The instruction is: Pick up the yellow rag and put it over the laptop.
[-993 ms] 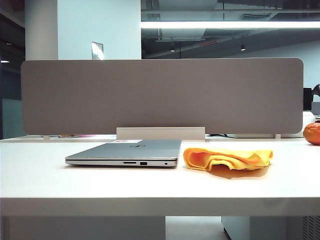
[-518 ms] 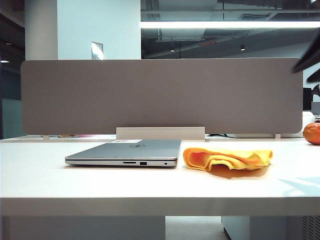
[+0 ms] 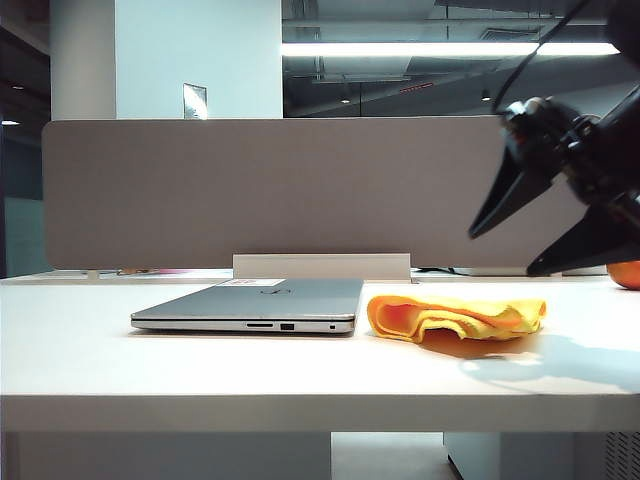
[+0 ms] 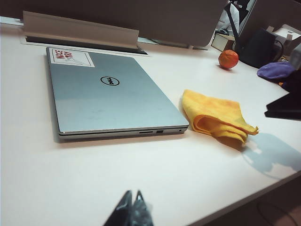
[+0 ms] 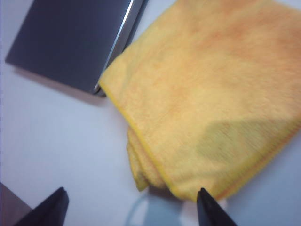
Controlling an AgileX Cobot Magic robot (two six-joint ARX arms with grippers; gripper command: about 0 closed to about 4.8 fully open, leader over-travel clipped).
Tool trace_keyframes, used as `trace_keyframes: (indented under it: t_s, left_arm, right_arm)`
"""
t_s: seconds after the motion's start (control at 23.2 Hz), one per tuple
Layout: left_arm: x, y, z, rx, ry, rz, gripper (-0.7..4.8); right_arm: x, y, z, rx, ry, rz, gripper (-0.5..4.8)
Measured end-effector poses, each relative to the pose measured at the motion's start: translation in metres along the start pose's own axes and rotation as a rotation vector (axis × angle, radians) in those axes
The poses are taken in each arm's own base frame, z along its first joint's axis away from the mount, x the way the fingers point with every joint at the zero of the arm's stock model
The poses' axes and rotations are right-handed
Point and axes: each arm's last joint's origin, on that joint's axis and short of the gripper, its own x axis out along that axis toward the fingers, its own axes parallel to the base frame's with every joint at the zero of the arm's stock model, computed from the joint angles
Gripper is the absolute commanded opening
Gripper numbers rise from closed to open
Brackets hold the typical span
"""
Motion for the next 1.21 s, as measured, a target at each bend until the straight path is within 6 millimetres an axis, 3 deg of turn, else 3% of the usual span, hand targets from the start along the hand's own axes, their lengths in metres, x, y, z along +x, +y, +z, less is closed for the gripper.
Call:
trace_keyframes:
  t_s: [0.22, 0.43, 0.52, 0.56, 0.78, 0.82, 0.91, 0.95, 0.99, 1.21]
  left_arm:
    - [0.0, 0.0, 0.0, 0.0, 0.0, 0.002, -0.06]
    - [0.0, 0.0, 0.0, -0.001, 0.0, 0.007, -0.06]
    - [0.0, 0.001, 0.0, -0.001, -0.004, 0.023, -0.06]
    - [0.0, 0.001, 0.0, 0.0, -0.004, 0.023, -0.06]
    - [0.0, 0.001, 0.0, 0.0, -0.005, 0.027, -0.06]
    - [0.0, 0.001, 0.0, -0.001, -0.005, 0.027, -0.06]
    - [0.0, 0.001, 0.0, -0.001, -0.004, 0.029, -0.06]
    - [0.0, 0.001, 0.0, -0.001, -0.005, 0.03, -0.06]
    - [0.0, 0.001, 0.0, -0.001, -0.004, 0.03, -0.06]
    - [0.0, 0.001, 0.0, -0.001, -0.004, 0.03, -0.06]
  right_arm:
    - [0.021, 0.015, 0.007, -0.245, 0.058, -0.015, 3.79]
    - [0.04, 0.036, 0.009, -0.502, 0.074, -0.192, 3.79]
    - [0.051, 0.04, 0.004, -0.548, 0.108, -0.224, 4.12]
    - [0.055, 0.041, 0.003, -0.554, 0.119, -0.226, 4.65]
    - [0.077, 0.037, -0.004, -0.564, 0.207, -0.271, 4.68]
    - [0.079, 0.036, -0.005, -0.562, 0.218, -0.274, 4.44]
    - [0.082, 0.034, -0.008, -0.561, 0.231, -0.293, 2.1]
    - [0.083, 0.033, -0.008, -0.564, 0.232, -0.307, 0.58]
    - [0.083, 0.033, -0.008, -0.566, 0.228, -0.319, 0.08]
    - [0.084, 0.036, -0.002, -0.58, 0.177, -0.311, -0.05]
